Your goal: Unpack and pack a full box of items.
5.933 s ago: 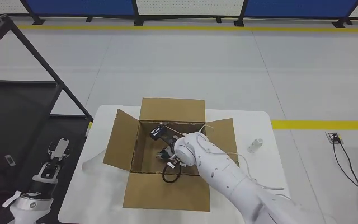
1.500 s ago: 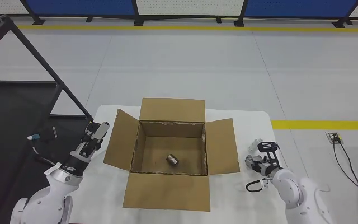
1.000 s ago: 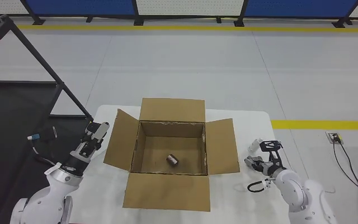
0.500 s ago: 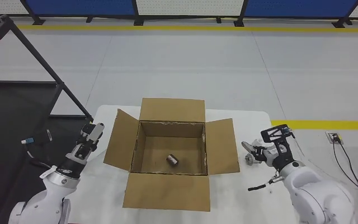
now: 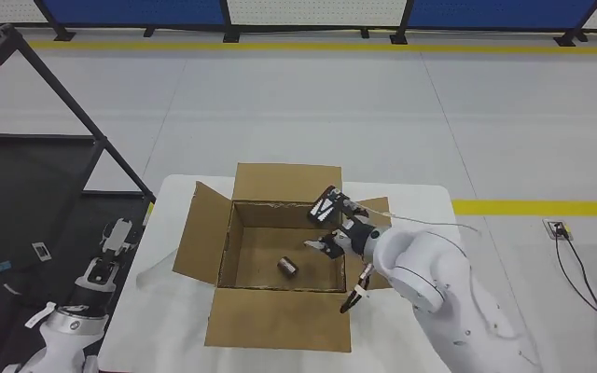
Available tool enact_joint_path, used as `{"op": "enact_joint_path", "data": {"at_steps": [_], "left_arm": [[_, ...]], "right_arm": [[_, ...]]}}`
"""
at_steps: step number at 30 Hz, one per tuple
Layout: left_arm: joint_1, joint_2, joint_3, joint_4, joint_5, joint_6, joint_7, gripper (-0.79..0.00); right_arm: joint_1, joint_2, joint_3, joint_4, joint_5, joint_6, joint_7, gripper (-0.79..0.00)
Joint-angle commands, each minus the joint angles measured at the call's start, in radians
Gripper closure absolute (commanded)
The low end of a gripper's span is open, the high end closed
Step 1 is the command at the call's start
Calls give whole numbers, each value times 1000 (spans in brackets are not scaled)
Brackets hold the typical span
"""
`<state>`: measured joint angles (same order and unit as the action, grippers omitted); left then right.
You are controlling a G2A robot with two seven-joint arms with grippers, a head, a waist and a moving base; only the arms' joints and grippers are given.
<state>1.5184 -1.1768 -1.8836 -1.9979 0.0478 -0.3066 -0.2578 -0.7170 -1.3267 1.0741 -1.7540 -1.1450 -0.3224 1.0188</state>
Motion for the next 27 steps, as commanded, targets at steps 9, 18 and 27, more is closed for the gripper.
{"op": "enact_joint_path", "data": {"at_steps": [9, 18, 27], "left_arm": [[7, 0, -3, -2, -4, -3, 3, -785], [7, -1, -3, 0, -6, 0, 5, -785], [-17, -1, -42, 30, -45, 61, 55, -785]], "right_arm": [[80, -16, -61, 85, 37, -1, -13, -785], [74, -16, -66, 92, 39, -8, -13, -785], [155, -46, -209, 309, 80, -107, 31, -785]]}}
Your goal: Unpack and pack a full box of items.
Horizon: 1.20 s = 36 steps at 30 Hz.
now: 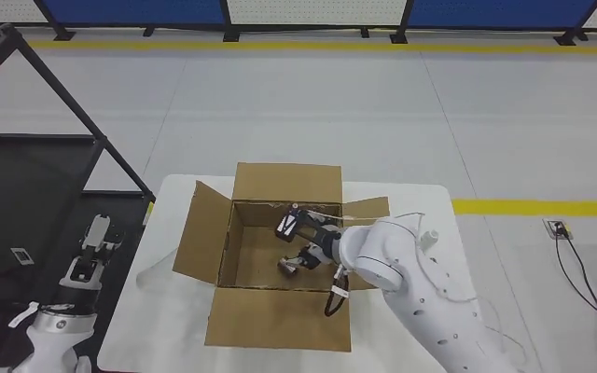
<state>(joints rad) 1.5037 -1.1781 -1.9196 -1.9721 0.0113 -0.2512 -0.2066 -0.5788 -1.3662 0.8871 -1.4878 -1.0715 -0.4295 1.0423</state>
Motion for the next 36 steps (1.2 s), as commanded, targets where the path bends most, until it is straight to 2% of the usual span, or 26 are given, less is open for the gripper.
{"op": "enact_joint_path", "data": {"at_steps": [1, 4, 9, 15, 21, 30, 33, 34, 36], "left_arm": [[-5, 0, -11, 6, -16, 10, 5, -785], [-11, 1, -24, 9, -38, 19, 3, -785], [-18, 1, -24, 5, -48, 34, 6, -785], [-16, 0, -8, -3, -34, 41, 8, -785], [-11, -1, -6, -6, -30, 45, 12, -785], [-10, -2, -7, -8, -36, 47, 8, -785], [-12, -2, -8, -5, -39, 45, 7, -785], [-12, -2, -9, -3, -40, 45, 7, -785], [-13, -2, -12, 0, -42, 44, 6, -785]], "right_arm": [[32, -13, -44, 77, 9, 6, 14, -785], [70, -38, -103, 180, 46, 2, -30, -785], [128, -86, -186, 354, 43, 74, -144, -785], [190, -165, -293, 536, 78, 139, -224, -785], [254, -250, -376, 714, 96, 186, -234, -785], [325, -359, -438, 925, 127, 167, -219, -782], [339, -388, -446, 987, 136, 152, -227, -653], [342, -396, -447, 1008, 140, 146, -233, -588], [349, -412, -449, 1047, 146, 136, -245, -536]]}}
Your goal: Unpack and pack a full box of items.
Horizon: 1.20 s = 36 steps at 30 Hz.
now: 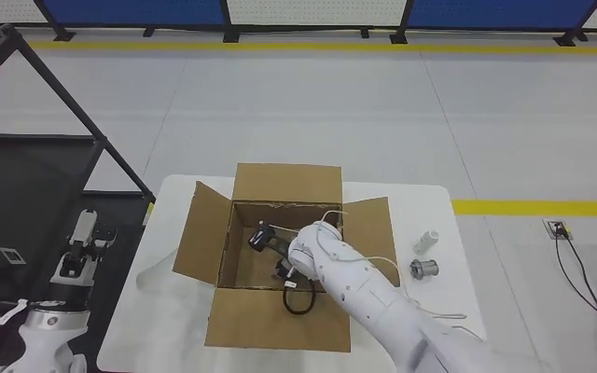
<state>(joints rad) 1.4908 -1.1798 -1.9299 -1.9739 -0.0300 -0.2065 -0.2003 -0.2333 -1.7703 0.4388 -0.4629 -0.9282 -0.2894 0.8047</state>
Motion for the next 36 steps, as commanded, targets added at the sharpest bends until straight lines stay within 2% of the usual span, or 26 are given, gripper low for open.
{"op": "enact_joint_path", "data": {"at_steps": [1, 5, 11, 13, 14, 15, 17, 22, 27, 30, 36], "left_arm": [[-1, 0, -3, 3, -3, 0, 0, -785], [-3, 0, -7, 8, -4, 0, 1, -785], [-6, 0, -10, 15, -6, 1, 6, -785], [-6, 0, -10, 15, -4, 1, 7, -785], [-6, 0, -10, 15, -4, 2, 9, -785], [-6, 0, -9, 15, -4, 2, 9, -785], [-6, 0, -9, 15, -3, 1, 10, -785], [-8, -1, -8, 14, 0, 1, 15, -785], [-13, -1, 2, 14, 4, 5, 14, -785], [-20, -1, 12, 14, 8, 6, 7, -785], [-41, 0, 35, 18, 18, 8, -15, -785]], "right_arm": [[5, -15, -1, 41, 5, -9, -14, -462], [13, -41, -3, 103, 9, -23, -37, -388], [21, -70, -1, 174, 16, -45, -51, -379], [24, -76, 1, 193, 18, -50, -57, -348], [26, -79, 2, 200, 19, -52, -60, -308], [28, -82, 4, 207, 19, -54, -64, -231], [34, -86, 8, 217, 23, -64, -80, 0], [63, -86, 31, 228, 50, -133, -129, 0], [95, -68, 64, 215, 83, -255, -205, 0], [110, -50, 78, 192, 80, -309, -255, 0], [112, 6, 108, 109, 43, -333, -318, 0]]}}
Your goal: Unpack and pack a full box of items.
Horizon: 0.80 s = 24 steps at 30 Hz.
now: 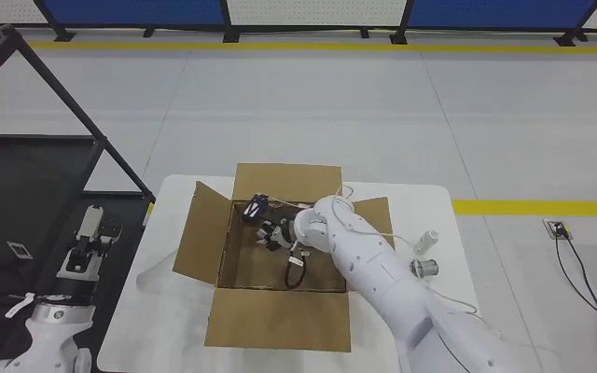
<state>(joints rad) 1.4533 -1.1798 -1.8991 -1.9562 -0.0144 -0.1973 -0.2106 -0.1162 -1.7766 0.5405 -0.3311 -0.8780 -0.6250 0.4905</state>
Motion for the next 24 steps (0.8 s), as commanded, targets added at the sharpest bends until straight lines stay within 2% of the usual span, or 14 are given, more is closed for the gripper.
{"op": "enact_joint_path", "data": {"at_steps": [1, 4, 7, 10, 12, 14, 17, 20, 24], "left_arm": [[-7, 1, 8, 1, 4, -1, -8, -785], [-19, 1, 22, 4, 8, 0, -22, -785], [-32, 3, 38, 8, 17, -4, -40, -785], [-45, 3, 50, 12, 19, -2, -49, -785], [-52, 4, 56, 15, 20, -1, -57, -785], [-59, 5, 63, 18, 22, 1, -64, -785], [-67, 5, 74, 22, 25, 3, -73, -785], [-75, 6, 89, 22, 32, 6, -82, -785], [-87, 6, 109, 20, 41, 7, -91, -785]], "right_arm": [[-9, 25, 15, -49, -12, 4, -4, 0], [-31, 78, 59, -159, -36, 31, -20, 0], [-103, 155, 136, -376, -78, 75, 24, 0], [-286, 256, 286, -782, -159, 171, 186, 0], [-488, 321, 424, -1150, -229, 225, 356, 0], [-690, 365, 546, -1469, -276, 236, 486, 0], [-890, 397, 665, -1730, -316, 221, 552, 0], [-1008, 413, 738, -1869, -358, 230, 552, 0], [-1143, 426, 825, -2000, -411, 270, 493, 0]]}}
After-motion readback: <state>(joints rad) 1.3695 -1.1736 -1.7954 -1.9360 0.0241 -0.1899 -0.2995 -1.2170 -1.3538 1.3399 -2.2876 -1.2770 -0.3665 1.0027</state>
